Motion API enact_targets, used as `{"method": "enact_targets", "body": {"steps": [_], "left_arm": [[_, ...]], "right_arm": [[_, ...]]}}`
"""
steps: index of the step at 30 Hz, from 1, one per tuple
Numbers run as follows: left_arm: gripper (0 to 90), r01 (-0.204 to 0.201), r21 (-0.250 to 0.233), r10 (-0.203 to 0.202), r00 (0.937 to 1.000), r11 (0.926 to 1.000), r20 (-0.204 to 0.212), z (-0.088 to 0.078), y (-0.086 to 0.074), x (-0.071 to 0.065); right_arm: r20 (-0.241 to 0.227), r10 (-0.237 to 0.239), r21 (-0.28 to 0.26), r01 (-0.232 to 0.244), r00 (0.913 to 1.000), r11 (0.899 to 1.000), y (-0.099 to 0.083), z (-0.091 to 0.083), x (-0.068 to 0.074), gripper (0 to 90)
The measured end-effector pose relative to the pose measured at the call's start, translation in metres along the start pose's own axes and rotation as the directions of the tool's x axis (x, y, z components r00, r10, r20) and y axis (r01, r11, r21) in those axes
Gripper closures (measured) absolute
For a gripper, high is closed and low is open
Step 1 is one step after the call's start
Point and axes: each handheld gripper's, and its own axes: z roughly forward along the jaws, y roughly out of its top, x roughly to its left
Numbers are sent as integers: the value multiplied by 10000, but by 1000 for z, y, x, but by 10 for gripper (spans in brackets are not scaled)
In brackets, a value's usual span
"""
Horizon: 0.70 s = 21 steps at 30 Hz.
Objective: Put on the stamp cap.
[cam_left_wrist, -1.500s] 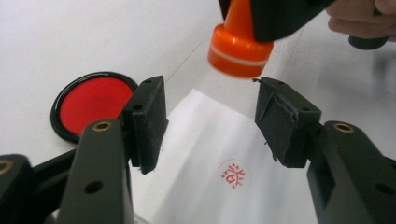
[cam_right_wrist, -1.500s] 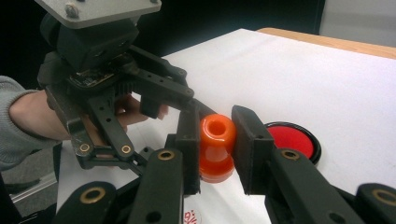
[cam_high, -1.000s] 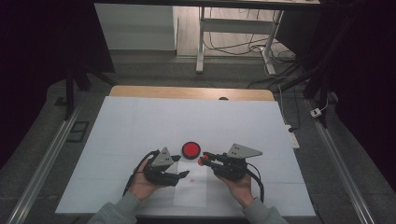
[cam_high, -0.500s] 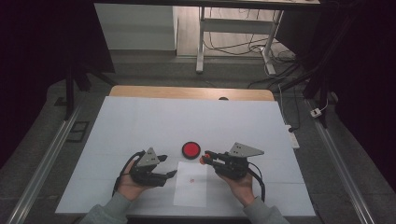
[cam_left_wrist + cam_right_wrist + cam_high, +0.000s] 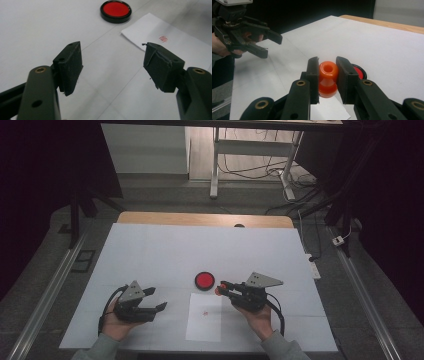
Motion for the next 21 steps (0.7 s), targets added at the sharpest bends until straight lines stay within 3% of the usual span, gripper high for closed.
{"method": "enact_targets", "body": {"steps": [8, 21], "left_arm": [[305, 119, -24, -119, 9998, 9999, -156, -8, -8, 3], [297, 138, 41, -137, 9997, 9999, -194, -6, -8, 3]], "right_arm": [[104, -6, 7, 5, 9999, 10000, 0, -1, -2, 725], [190, 3, 48, -4, 9998, 10000, 0, -1, -3, 725]]}}
